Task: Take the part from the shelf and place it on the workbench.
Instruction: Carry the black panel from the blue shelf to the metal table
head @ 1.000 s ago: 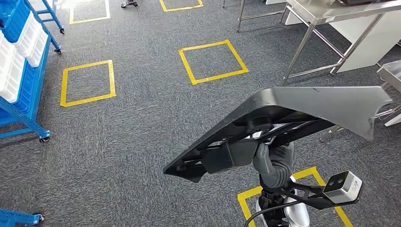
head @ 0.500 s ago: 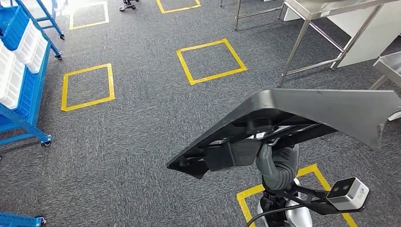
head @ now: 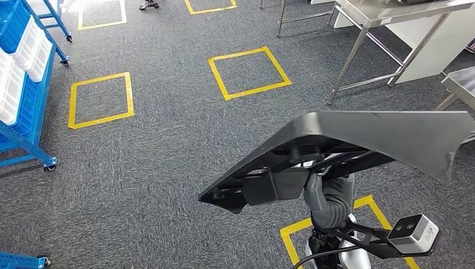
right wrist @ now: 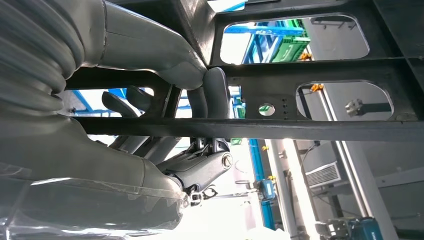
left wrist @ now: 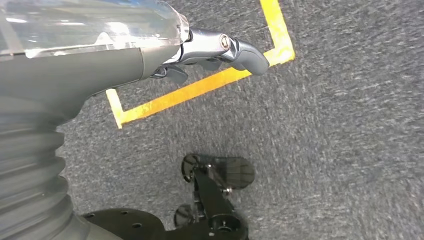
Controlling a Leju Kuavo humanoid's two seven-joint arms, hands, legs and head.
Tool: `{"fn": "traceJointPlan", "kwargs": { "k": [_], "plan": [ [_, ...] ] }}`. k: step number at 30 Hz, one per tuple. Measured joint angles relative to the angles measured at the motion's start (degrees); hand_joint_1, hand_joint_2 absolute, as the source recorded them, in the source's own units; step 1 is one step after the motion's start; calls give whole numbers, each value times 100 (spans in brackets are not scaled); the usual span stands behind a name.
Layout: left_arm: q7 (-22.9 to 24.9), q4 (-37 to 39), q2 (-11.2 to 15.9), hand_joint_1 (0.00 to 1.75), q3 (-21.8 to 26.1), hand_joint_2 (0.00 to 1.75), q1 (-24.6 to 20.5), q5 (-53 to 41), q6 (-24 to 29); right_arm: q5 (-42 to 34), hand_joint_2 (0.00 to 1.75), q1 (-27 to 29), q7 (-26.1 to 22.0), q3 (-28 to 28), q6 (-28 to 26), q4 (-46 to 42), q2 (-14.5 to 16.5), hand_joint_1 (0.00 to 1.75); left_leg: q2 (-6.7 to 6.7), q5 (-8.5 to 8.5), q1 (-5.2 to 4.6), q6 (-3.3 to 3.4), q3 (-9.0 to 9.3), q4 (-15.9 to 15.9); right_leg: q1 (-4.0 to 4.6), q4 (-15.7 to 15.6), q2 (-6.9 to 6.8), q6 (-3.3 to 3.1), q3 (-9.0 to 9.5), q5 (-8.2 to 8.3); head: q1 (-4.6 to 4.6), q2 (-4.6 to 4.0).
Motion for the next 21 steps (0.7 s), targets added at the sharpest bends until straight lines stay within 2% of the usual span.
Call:
{"fn": "traceJointPlan", "kwargs": {
  "k": [1, 2, 3, 5, 6, 9, 10, 11, 12, 14, 15, 16, 17, 19, 21],
  "plan": [
    [0, 0, -1, 0, 0, 175, 10, 1, -1, -1, 175, 8, 0, 0, 0, 1, 0, 175, 1, -1, 0, -1, -1, 4, -5, -16, -1, 2, 4, 86, -1, 0],
    [0, 0, -2, 0, 0, 175, 16, 1, -1, -1, 175, 10, 0, 0, 0, 0, 0, 175, -1, -5, 0, -4, 4, 10, -11, -267, -4, -1, 126, 268, -1, 0],
    [-1, 0, -5, 0, 0, 175, 19, 1, -2, -2, 175, 10, 0, 0, 0, -1, 0, 175, -3, -11, 0, -11, 13, 16, -17, -668, -10, -11, 330, 487, -1, 0],
    [-2, 0, -9, 0, 1, 175, 19, 1, -2, -13, 175, 7, 1, 0, -7, -2, 0, 175, -9, -28, -20, -51, 14, 38, -6, -1372, -23, -46, 678, 735, -2, 0],
    [-2, 0, -9, 0, 1, 175, 22, 1, -2, -21, 175, 9, 1, 0, -11, -2, 0, 175, -10, -33, -27, -81, 8, 45, 6, -1538, -23, -69, 751, 764, -4, 0],
    [-6, 0, -9, 0, 2, 175, 31, 1, -2, -36, 175, 20, 2, -1, -19, -2, 0, 175, -4, -45, -22, -181, 5, 49, 13, -1617, -4, -157, 765, 778, -9, 0],
    [-13, 0, -10, 0, 1, 175, 31, 0, -2, -38, 175, 19, 3, -1, -14, -2, 0, 175, -5, -108, -16, -210, -23, 124, 4, -1642, -5, -194, 778, 793, -9, 0],
    [-19, 0, -13, 0, 1, 175, 32, 0, -3, -43, 175, 16, 3, -1, -7, -1, 0, 175, -9, -230, -9, -236, -100, 307, -4, -1667, -9, -229, 789, 808, -12, 0],
    [-25, 0, -16, 0, 1, 175, 35, -1, -6, -49, 175, 14, 4, -1, 2, 1, 0, 175, -13, -411, 2, -257, -244, 623, -6, -1679, -15, -253, 794, 817, -15, 0],
    [-31, 0, -22, 0, 0, 175, 47, -2, -14, -66, 175, 16, 5, 0, 13, 15, 0, 175, -16, -759, 14, -288, -614, 1408, 9, -1675, -16, -276, 780, 820, -20, 0],
    [-31, 0, -23, 0, 0, 175, 55, -2, -17, -73, 175, 21, 6, -1, 16, 27, -1, 175, -16, -815, 18, -295, -735, 1659, 16, -1669, -12, -279, 777, 819, -19, 0],
    [-31, 0, -24, 0, 1, 175, 61, -2, -19, -80, 175, 24, 7, -1, 21, 40, -1, 175, -16, -754, 18, -295, -751, 1687, 19, -1662, -6, -281, 776, 818, -19, 0],
    [-31, 0, -24, 0, 1, 175, 65, -1, -20, -85, 175, 27, 7, -1, 27, 50, -2, 175, -17, -597, 18, -288, -657, 1486, 21, -1654, 3, -279, 779, 815, -19, 0],
    [-32, 0, -24, 0, 2, 175, 60, -1, -21, -91, 175, 26, 7, -1, 41, 61, -2, 175, -38, -220, 13, -252, -267, 682, 30, -1630, 22, -260, 779, 800, -19, 0],
    [-34, 0, -24, 0, 1, 175, 52, -2, -23, -95, 175, 28, 7, -1, 54, 62, -2, 175, -65, -64, -4, -205, -10, 142, 46, -1607, 39, -215, 760, 790, -15, 0]
  ]
}}
